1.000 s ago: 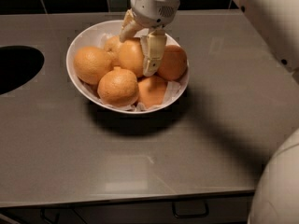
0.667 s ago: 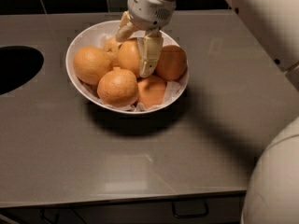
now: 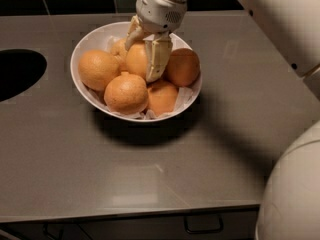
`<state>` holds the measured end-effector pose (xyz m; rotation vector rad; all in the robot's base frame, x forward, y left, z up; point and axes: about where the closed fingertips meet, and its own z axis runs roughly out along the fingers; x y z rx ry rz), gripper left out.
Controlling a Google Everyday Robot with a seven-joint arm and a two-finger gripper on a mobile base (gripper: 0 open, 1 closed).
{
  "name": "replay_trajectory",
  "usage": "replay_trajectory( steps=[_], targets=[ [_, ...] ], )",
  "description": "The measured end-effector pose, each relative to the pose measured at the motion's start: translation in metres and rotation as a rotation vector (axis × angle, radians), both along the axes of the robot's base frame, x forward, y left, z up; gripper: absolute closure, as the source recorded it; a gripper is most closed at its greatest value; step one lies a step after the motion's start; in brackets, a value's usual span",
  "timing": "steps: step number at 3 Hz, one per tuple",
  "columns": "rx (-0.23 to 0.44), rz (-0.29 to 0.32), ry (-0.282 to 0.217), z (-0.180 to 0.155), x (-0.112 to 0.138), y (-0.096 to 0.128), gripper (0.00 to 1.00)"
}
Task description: Pick orange from white bowl
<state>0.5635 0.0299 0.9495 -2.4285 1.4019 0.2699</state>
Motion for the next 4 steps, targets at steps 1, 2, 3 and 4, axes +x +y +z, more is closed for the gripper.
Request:
replay_trajectory(
  steps=[1, 2, 3, 4],
  targets=[
    [-0.002, -0.003, 0.000, 0.0005, -0.0007, -0.0013, 0.42],
    [-0.004, -0.003, 0.003, 0.0000, -0.0012, -0.0014, 0.43],
    [-0.004, -0.003, 0.006, -0.0014, -0.0015, -0.0013, 0.43],
    [-0.004, -0.002, 0.012, -0.0046, -0.0028, -0.0004, 0.42]
  ],
)
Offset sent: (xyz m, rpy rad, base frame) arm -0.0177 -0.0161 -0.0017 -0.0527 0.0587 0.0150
